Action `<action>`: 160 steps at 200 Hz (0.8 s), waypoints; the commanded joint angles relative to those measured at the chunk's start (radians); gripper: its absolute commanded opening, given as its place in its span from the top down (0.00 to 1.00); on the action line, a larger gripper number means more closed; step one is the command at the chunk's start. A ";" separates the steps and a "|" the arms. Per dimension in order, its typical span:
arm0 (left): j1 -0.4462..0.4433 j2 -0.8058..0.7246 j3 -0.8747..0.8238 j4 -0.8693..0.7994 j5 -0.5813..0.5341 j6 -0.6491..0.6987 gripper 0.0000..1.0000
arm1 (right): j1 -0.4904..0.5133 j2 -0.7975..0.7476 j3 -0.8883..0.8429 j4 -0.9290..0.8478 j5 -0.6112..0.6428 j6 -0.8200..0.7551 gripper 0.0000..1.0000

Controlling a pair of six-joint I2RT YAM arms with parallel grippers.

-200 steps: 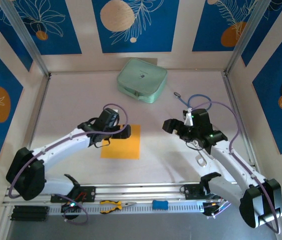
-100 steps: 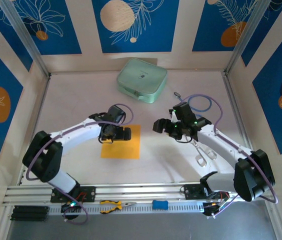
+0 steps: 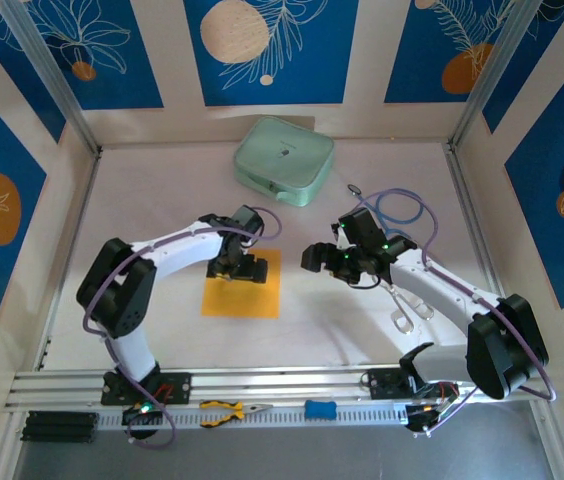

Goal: Fold a paper plane with a square sheet of paper (pick it up from the middle)
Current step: First fold the square sheet of paper in half at the center of the table.

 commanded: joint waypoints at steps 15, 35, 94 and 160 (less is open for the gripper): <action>0.003 0.049 0.056 -0.076 -0.011 0.011 0.03 | 0.008 -0.016 -0.004 -0.011 -0.009 0.012 0.14; 0.003 0.071 0.069 -0.080 -0.013 -0.003 0.03 | 0.008 -0.021 -0.007 -0.010 -0.008 0.011 0.14; 0.000 0.120 0.092 -0.095 -0.033 -0.014 0.03 | 0.008 -0.015 -0.002 -0.019 -0.006 0.004 0.14; -0.006 0.144 0.056 -0.064 -0.015 -0.021 0.03 | 0.008 -0.012 -0.010 -0.019 -0.001 0.012 0.14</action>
